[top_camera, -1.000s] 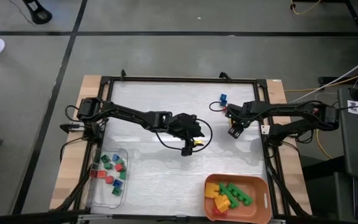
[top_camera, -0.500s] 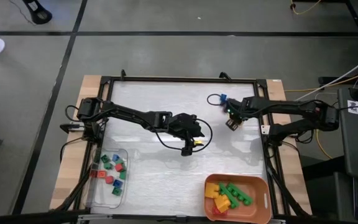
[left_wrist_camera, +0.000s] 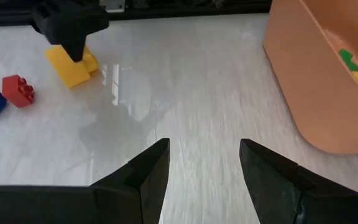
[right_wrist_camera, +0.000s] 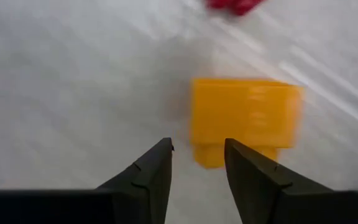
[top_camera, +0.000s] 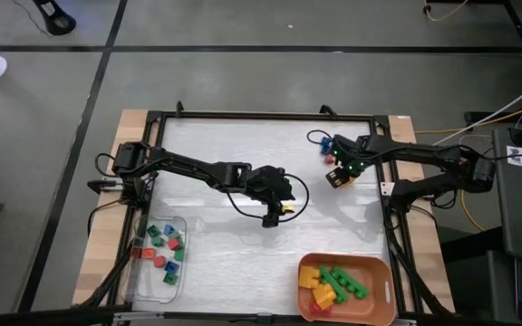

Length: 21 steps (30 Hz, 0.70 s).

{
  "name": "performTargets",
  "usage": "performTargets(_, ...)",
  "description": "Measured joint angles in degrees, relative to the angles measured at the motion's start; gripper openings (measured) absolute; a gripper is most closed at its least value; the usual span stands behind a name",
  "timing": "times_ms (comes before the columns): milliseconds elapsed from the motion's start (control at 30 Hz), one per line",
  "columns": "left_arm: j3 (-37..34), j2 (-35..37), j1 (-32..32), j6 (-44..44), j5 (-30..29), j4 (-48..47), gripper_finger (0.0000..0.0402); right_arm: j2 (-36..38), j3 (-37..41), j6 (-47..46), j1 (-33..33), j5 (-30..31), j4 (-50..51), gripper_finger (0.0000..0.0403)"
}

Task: Sort blocks by size
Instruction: Put the big yellow game piece into the orange bin

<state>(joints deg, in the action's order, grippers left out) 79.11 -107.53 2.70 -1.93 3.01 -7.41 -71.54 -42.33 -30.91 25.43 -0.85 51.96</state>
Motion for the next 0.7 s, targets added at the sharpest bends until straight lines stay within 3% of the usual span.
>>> performTargets(133, 0.0, 0.0, 0.0, -0.6, 0.0, -0.1, 0.0182, -0.1, 0.0, -2.5, -2.1, 5.7, 1.7, 0.0146)
performTargets(700, 0.0, 0.0, 0.0, -1.5, 0.0, -0.1, 0.0182, -0.1, 5.9, -5.8, -4.6, 5.1, -5.5, 0.0146)
